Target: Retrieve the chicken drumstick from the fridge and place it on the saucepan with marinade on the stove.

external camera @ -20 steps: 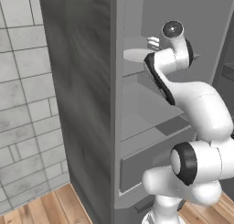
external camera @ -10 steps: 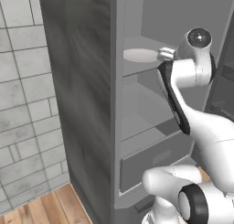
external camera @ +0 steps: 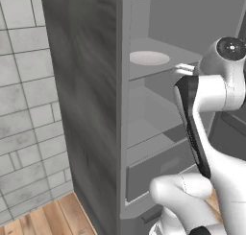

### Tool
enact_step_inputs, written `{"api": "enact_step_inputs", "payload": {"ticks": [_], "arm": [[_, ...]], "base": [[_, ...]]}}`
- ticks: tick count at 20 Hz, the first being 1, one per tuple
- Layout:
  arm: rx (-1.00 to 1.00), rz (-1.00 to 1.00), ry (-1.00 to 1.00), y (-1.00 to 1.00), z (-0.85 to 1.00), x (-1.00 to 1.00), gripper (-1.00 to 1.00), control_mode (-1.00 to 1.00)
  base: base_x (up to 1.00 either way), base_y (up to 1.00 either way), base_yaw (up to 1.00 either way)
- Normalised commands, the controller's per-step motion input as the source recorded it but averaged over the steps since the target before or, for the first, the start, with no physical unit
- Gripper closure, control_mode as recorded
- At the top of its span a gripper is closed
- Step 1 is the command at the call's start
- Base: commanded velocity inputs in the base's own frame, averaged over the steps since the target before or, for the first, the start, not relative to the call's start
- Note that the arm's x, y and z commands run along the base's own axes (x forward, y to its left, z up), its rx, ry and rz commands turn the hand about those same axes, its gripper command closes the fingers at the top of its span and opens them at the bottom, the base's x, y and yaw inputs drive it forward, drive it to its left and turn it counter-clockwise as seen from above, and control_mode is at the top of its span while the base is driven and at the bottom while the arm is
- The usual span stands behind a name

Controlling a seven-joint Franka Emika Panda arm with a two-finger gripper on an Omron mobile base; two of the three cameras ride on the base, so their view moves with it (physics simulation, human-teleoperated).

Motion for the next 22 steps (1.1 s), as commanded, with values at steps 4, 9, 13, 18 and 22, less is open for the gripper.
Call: {"api": "enact_step_inputs", "payload": {"ticks": [4,9,13,18,22], "arm": [[0.00,0.08,0.01,0.03,-0.06,-0.71,1.00,-1.00],[0.00,0.06,0.06,0.10,-0.01,-0.66,1.00,-1.00],[-0.01,0.04,0.18,0.28,0.00,-0.42,1.00,-1.00],[-0.01,0.04,0.16,0.28,0.00,-0.40,1.00,-1.00],[0.00,0.03,0.13,0.08,0.00,-0.40,1.00,-1.00]], "base": [[0.00,0.00,0.00],[0.00,0.00,0.00],[0.00,0.00,0.00],[0.00,0.00,0.00],[0.00,0.00,0.00]]}}
